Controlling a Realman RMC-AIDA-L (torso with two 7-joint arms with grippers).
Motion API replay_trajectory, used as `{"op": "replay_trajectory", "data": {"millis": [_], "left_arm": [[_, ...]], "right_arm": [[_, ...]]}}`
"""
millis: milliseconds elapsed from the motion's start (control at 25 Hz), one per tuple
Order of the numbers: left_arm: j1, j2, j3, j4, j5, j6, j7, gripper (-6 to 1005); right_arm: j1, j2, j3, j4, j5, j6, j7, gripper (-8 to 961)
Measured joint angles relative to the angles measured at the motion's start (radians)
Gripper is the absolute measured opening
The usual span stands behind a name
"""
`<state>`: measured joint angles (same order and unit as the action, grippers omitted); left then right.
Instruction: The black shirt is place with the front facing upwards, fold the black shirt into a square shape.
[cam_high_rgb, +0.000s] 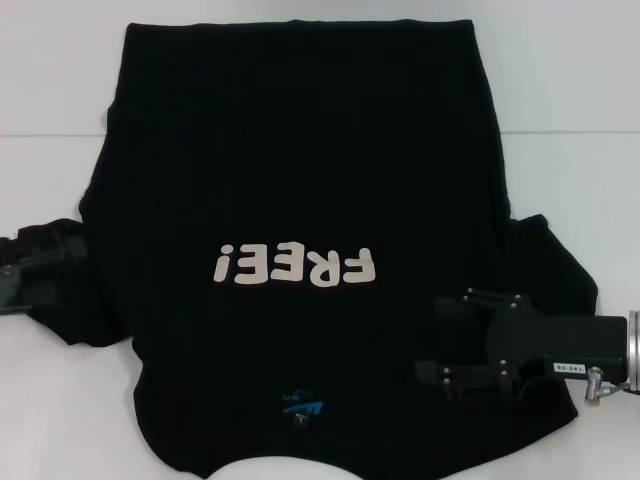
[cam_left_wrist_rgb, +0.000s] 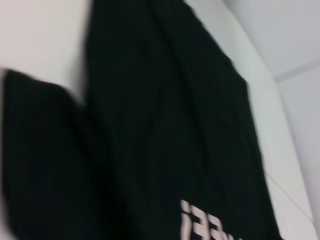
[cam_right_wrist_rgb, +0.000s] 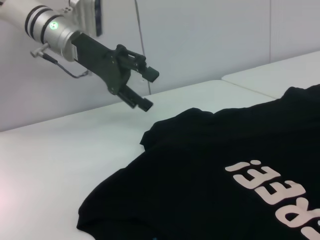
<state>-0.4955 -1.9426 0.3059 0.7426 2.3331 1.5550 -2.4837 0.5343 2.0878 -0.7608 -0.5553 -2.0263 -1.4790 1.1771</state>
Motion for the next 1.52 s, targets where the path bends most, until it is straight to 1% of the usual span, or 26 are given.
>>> {"op": "replay_trajectory", "data": {"millis": [200,280,640,960,1240,1520], "left_arm": [[0.0,0.026,-0.01,-0.052,0.041,-0.029,-0.074,916],[0.001,0.032,-0.01,-0.072,0.048,-0.047,-0.084,916],[0.013,0.034,-0.011,-0.143,0.075,-0.172,-0.084,914],[0.006,0.034,-0.011,-0.203,0.074,-0.23,-0.084,913],[0.003,0.033,-0.012,-0.215,0.07,-0.243,-0.087,912],[-0.015,0.029,-0.01,-0.234,0.069,-0.253,-0.085,911]], "right_arm": [[0.0,0.0,0.0,0.0,0.0,0.005,0.001,941],[0.0,0.0,0.0,0.0,0.0,0.005,0.001,941],[-0.002,0.0,-0.001,0.0,0.0,0.005,0.001,941],[-0.003,0.0,-0.002,0.0,0.0,0.002,0.001,941],[-0.004,0.0,-0.002,-0.002,0.0,0.0,0.001,941],[-0.004,0.0,-0.002,-0.002,0.0,-0.001,0.001,941]]}}
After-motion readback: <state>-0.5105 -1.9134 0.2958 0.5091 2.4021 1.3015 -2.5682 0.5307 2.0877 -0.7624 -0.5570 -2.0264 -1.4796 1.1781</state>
